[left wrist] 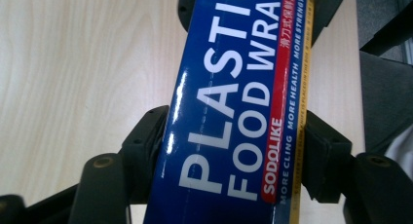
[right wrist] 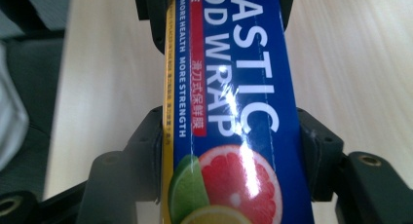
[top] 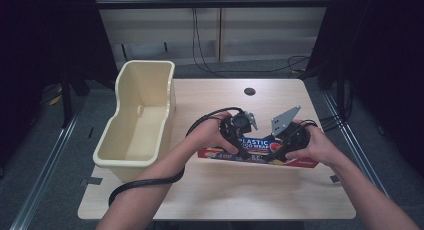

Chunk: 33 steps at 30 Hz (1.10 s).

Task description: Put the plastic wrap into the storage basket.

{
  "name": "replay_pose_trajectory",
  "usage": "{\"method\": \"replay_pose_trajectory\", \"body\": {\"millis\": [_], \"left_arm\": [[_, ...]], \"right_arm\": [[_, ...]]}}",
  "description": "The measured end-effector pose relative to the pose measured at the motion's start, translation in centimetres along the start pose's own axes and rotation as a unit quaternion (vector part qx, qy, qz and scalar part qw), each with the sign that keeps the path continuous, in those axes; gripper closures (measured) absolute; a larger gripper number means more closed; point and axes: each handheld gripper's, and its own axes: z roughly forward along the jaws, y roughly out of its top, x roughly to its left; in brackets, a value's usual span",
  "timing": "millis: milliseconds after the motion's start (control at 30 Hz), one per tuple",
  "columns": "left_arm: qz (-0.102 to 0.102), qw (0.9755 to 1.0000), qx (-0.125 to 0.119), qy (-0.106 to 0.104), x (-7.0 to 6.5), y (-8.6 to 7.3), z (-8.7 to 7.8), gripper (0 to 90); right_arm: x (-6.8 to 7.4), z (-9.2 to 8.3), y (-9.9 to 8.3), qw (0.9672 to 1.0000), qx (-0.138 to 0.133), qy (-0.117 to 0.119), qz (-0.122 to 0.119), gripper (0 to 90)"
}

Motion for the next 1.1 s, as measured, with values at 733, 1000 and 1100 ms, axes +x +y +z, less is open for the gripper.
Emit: {"method": "replay_pose_trajectory", "body": {"millis": [733,1000,1100], "left_arm": [[-0.144,0.9876,0.025,0.056,1.2,-3.5,-7.3,39.7],[-0.165,0.9831,0.021,0.075,1.4,-4.1,-9.0,39.7],[-0.169,0.9820,0.030,0.078,1.5,-4.2,-9.5,39.7]], "right_arm": [[-1.1,-3.2,-3.1,0.9779,-0.076,-0.143,0.133,1.6],[-0.2,-1.7,-3.8,0.9785,-0.055,-0.148,0.132,3.6],[0.0,-1.4,-3.9,0.9788,-0.058,-0.145,0.132,1.2]]}}
